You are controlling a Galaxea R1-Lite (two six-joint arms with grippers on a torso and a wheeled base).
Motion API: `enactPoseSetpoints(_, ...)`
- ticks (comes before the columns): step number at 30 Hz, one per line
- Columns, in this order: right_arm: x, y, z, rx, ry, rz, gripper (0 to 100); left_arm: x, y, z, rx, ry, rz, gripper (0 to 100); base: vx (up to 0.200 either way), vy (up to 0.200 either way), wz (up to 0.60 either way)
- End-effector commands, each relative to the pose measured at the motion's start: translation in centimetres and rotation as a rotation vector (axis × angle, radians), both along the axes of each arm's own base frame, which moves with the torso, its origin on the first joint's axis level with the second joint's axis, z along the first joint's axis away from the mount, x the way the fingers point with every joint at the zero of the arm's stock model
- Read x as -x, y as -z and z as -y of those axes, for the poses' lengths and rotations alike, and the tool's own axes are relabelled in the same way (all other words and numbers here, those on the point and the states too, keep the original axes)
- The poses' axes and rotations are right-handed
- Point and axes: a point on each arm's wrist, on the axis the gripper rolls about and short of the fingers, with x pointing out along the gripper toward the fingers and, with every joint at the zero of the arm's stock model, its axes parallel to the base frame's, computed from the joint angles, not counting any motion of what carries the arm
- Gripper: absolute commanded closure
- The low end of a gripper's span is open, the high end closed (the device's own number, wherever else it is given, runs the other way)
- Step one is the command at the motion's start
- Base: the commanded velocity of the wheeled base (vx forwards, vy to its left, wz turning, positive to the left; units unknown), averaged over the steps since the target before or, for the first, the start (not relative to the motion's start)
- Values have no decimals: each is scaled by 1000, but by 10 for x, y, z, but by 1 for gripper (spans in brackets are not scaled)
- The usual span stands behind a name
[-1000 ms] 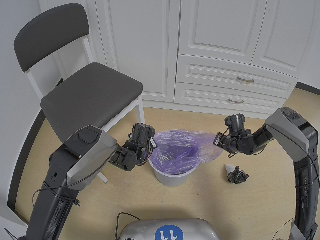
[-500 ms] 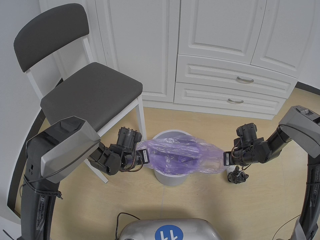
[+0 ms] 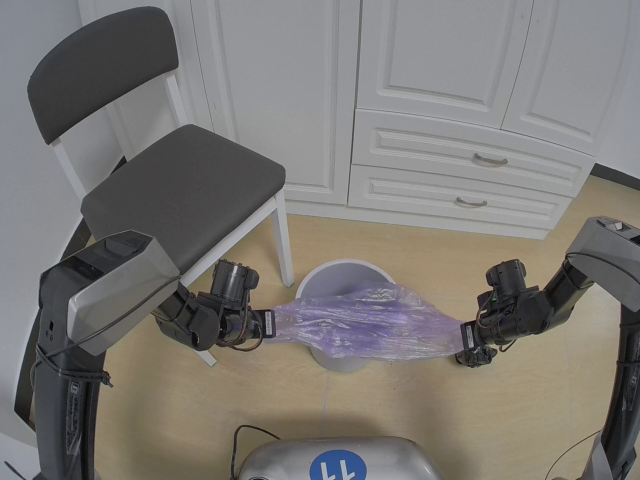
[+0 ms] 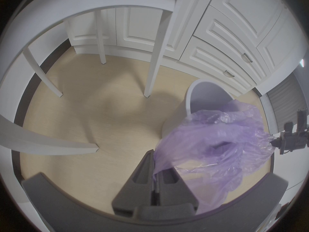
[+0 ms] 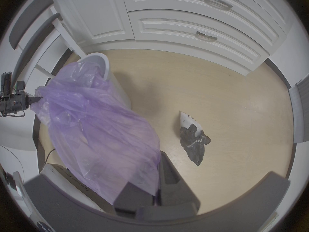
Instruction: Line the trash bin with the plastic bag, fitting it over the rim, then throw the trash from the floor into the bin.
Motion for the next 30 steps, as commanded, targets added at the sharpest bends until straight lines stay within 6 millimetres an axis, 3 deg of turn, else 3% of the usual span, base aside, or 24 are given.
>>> enactPoseSetpoints(1,0,2,3,7,-1,-7,100,-1,4,-10,-16,6,-10,100,0,0,0)
enactPoseSetpoints(19,3,5,10,34,-15,-24,100,1,9,-34,-35,45,-49,100,0,0,0)
enactPoseSetpoints(30,7,-10,9,32,-19,-16,100,8,-13,-37,-35,58,-14,100,0,0,0)
